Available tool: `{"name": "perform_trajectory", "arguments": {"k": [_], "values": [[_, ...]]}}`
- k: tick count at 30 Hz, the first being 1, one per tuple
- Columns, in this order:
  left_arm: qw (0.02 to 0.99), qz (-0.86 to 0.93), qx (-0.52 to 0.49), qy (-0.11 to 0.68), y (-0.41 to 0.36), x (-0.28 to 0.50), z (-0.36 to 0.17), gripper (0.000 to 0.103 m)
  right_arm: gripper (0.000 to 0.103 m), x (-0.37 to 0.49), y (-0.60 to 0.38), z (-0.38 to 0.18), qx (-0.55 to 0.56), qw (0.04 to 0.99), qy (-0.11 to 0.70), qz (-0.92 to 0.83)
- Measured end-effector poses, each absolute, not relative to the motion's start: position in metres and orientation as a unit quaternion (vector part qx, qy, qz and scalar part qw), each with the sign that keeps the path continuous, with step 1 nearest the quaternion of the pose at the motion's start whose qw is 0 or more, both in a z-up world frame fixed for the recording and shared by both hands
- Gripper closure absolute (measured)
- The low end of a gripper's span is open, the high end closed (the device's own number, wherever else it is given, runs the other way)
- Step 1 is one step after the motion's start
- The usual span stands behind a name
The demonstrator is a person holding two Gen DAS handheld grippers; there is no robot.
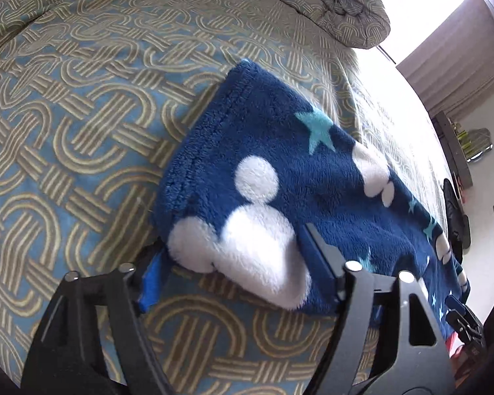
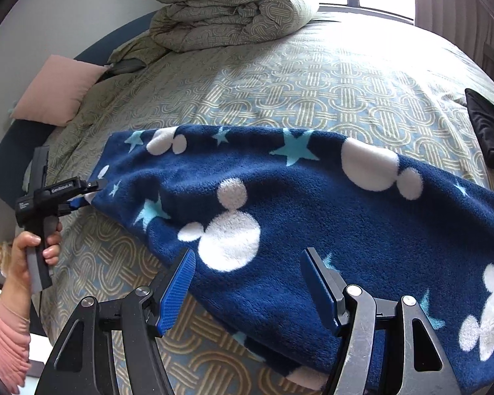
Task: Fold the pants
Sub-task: 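Grasp the end of the navy pants with the left gripper, then lift the held end with the left gripper and fold it over the pants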
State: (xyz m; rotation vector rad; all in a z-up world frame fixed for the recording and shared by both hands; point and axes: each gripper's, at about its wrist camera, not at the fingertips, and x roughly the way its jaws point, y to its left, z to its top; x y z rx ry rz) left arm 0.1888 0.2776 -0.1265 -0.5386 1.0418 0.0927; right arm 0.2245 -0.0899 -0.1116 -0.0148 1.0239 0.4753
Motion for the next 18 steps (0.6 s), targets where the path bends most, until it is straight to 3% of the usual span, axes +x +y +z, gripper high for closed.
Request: {"name": "perform_trajectory", "arguments": {"k": [2, 4, 18], "values": [[0.834, 0.041, -0.261, 0.485, 0.283, 0.194, -0.126, 0.061, 0.035, 0.227, -0.082, -0.112, -0.011, 0.844, 0.485, 0.229], [0.828, 0.022, -0.291, 0.479, 0.288, 0.199, -0.13, 0.073, 0.035, 0.231, -0.073, -0.113, -0.014, 0.84, 0.488, 0.234], [0.874, 0.02, -0.221, 0.433, 0.267, 0.214, -0.092, 0.076, 0.035, 0.276, -0.026, -0.153, -0.011, 0.808, 0.547, 0.219]]}}
